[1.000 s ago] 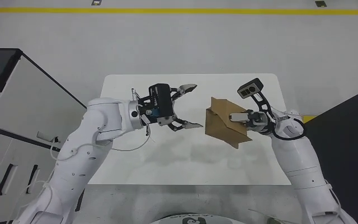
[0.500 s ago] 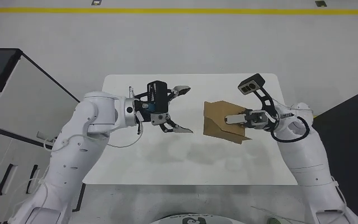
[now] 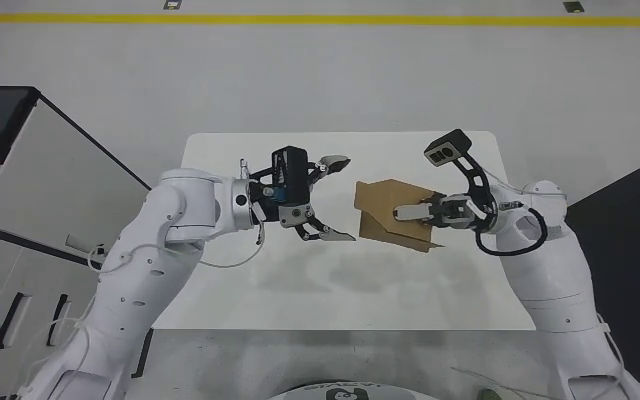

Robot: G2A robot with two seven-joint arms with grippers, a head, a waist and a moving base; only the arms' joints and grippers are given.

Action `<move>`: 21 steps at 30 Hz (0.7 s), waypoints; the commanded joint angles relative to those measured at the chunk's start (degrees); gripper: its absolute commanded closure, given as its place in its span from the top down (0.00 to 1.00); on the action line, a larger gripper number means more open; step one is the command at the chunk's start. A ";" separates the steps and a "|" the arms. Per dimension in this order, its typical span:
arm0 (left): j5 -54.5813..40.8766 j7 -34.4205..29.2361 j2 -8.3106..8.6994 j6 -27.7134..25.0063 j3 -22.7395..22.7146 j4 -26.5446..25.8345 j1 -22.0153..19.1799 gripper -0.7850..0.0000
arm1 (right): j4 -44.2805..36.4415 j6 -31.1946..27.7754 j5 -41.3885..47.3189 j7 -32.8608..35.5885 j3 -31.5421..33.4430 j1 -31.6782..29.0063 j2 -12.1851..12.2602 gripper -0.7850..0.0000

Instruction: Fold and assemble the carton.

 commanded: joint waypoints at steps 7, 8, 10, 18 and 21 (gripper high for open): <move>0.51 -0.56 -0.12 0.12 2.15 -0.90 0.42 1.00 | -0.84 -0.33 0.21 -2.30 -0.10 -0.63 -0.04 0.00; 0.65 -0.98 -0.16 0.34 2.56 -0.65 0.17 1.00 | -0.91 -0.42 -0.12 -2.40 0.02 -0.63 0.02 0.00; 0.10 -1.41 -0.27 0.84 3.37 -0.33 -0.40 1.00 | -0.99 -0.53 -0.11 -2.22 0.19 -0.52 0.11 0.00; -1.36 -2.32 -0.54 2.45 5.10 0.46 -2.27 1.00 | -1.24 -0.49 -1.93 -1.05 0.19 -0.02 0.52 0.00; -1.69 -3.10 -0.61 2.42 5.96 0.56 -2.75 1.00 | -1.66 -0.58 -3.08 -0.95 0.10 0.07 0.68 0.00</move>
